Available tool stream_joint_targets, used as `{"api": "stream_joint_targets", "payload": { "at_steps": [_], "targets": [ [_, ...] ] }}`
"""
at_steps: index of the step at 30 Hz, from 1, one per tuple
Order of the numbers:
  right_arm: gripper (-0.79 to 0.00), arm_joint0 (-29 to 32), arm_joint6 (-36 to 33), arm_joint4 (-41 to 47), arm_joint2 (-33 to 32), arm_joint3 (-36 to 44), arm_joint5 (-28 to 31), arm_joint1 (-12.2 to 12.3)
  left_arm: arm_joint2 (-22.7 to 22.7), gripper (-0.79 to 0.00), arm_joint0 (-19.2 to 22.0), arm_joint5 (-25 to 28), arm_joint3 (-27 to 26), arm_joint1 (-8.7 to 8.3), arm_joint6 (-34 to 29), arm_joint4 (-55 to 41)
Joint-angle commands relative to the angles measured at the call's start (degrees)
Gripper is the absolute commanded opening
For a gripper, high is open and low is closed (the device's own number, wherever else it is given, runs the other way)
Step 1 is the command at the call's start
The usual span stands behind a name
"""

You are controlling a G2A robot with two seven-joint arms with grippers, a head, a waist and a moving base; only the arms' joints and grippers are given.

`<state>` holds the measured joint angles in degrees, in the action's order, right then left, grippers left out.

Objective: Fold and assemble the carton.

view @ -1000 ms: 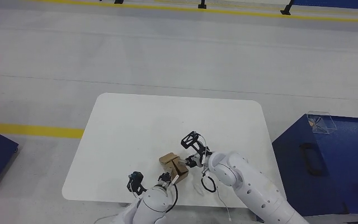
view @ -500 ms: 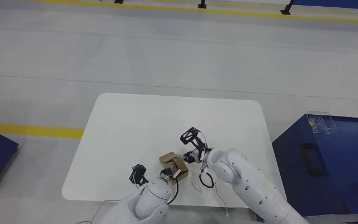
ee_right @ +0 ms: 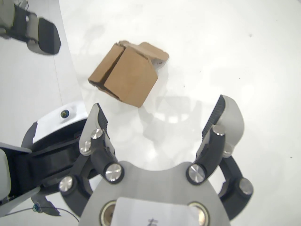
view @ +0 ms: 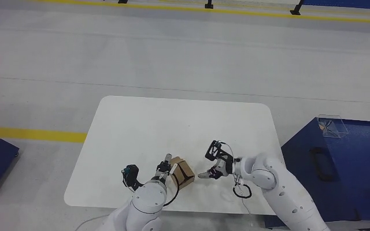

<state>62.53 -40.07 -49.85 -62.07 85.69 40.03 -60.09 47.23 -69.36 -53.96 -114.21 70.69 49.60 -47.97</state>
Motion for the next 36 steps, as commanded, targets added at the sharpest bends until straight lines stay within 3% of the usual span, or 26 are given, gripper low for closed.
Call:
{"api": "stream_joint_targets", "payload": {
  "at_steps": [1,16,33,36],
  "targets": [
    [0.000,-0.56,-1.09,0.51,0.58,-1.76,1.54,0.01,0.00,0.000,0.00,0.01,0.00,0.00,0.00,0.00],
    [0.000,-7.43,8.17,-7.63,10.39,-10.95,-12.08,-3.84,0.00,0.000,0.00,0.01,0.00,0.00,0.00,0.00],
    [0.000,-15.47,15.33,-3.56,15.59,-21.35,-23.92,-8.95,0.00,0.000,0.00,0.01,0.00,0.00,0.00,0.00],
    [0.000,-15.97,13.12,0.78,14.34,-22.48,-23.04,-9.16,0.00,0.000,0.00,0.01,0.00,0.00,0.00,0.00]
  ]
}}
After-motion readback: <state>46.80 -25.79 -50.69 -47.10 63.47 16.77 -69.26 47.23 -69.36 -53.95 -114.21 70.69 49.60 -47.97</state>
